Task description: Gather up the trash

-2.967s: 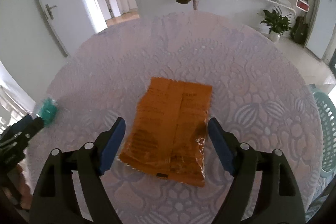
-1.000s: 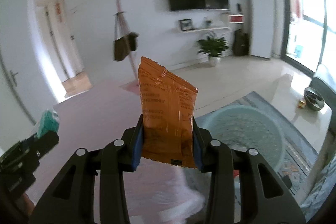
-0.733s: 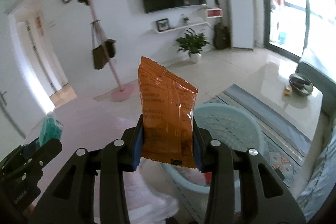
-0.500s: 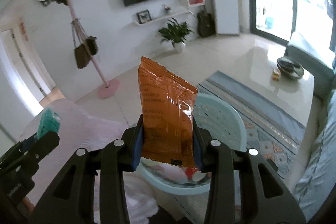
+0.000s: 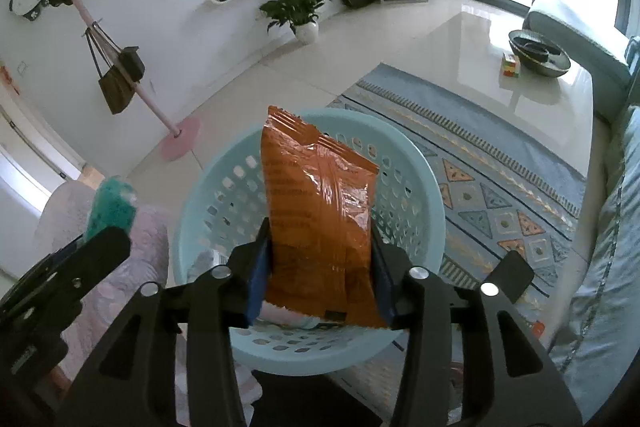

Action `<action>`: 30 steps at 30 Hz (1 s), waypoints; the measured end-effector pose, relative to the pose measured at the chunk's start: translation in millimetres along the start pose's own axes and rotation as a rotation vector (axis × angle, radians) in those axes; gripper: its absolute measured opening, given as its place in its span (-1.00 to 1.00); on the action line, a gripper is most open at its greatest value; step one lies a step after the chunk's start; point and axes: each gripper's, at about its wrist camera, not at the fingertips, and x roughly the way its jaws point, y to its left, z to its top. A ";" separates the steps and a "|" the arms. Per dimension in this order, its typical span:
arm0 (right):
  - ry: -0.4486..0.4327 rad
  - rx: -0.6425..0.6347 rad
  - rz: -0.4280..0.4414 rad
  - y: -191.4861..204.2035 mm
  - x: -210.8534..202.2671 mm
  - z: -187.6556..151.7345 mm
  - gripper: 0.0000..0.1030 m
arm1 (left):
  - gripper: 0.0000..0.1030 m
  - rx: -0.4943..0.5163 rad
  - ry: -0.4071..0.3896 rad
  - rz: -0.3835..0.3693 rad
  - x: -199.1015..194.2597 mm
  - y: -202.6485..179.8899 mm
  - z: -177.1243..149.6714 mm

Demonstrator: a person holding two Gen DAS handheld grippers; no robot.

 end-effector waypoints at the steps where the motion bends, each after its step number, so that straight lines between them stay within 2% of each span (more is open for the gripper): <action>1: 0.000 -0.003 -0.001 -0.5 0.7 0.3 -0.04 | 0.12 -0.005 0.002 -0.013 1.2 0.6 2.1; 2: 0.002 -0.006 0.002 -0.5 1.2 0.8 0.03 | 0.29 -0.014 0.003 -0.033 0.0 0.4 0.8; 3: 0.001 -0.005 0.005 0.0 0.9 0.7 0.16 | 0.33 -0.025 -0.005 -0.049 -3.5 2.6 -0.1; 4: -0.001 -0.002 0.007 -1.1 0.2 1.3 0.20 | 0.39 -0.028 -0.018 -0.050 -6.9 2.7 -1.4; 9: -0.013 0.002 0.014 -1.7 -7.8 0.5 0.23 | 0.42 -0.059 -0.043 -0.060 -19.2 8.6 -2.3; 13: -0.039 -0.028 0.010 6.7 -17.7 -0.7 0.45 | 0.55 -0.076 -0.088 -0.071 -41.4 17.7 -9.8; 16: -0.044 -0.032 0.014 10.5 -23.9 -1.3 0.47 | 0.55 -0.076 -0.110 -0.064 -57.3 22.1 -16.4; 22: -0.076 -0.056 0.045 28.2 -48.2 -8.8 0.48 | 0.60 -0.102 -0.175 -0.014 -94.3 34.2 -29.9; 30: -0.187 -0.225 0.143 102.5 -103.4 -30.5 0.48 | 0.62 -0.117 -0.316 0.115 -160.8 47.1 -53.9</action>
